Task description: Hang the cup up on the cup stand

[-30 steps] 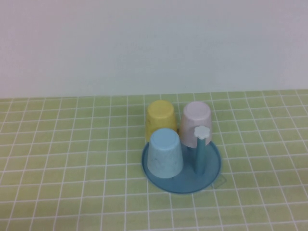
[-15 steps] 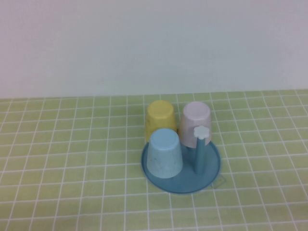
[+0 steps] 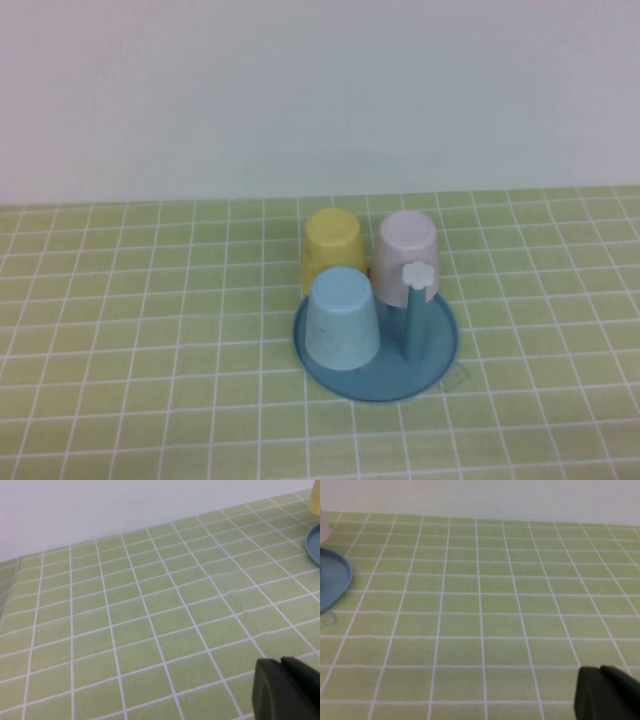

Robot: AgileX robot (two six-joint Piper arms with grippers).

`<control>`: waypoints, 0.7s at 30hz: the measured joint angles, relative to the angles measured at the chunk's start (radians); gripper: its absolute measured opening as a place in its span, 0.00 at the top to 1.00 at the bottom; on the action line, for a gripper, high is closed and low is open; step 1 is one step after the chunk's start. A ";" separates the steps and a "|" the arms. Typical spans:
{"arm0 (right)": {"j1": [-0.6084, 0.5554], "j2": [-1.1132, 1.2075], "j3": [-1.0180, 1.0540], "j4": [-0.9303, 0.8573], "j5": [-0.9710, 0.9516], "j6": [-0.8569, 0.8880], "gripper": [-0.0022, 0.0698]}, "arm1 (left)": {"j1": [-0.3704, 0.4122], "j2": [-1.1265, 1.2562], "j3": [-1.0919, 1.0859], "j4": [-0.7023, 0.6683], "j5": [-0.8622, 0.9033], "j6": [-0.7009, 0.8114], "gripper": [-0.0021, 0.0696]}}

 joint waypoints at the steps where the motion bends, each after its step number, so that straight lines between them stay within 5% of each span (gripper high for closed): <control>1: -0.003 0.000 0.008 0.000 0.000 0.000 0.97 | 0.000 0.000 0.000 0.000 0.000 0.000 0.97; 21: -0.015 0.000 0.011 0.000 0.001 0.004 0.97 | 0.000 0.000 0.000 0.000 -0.002 -0.007 0.97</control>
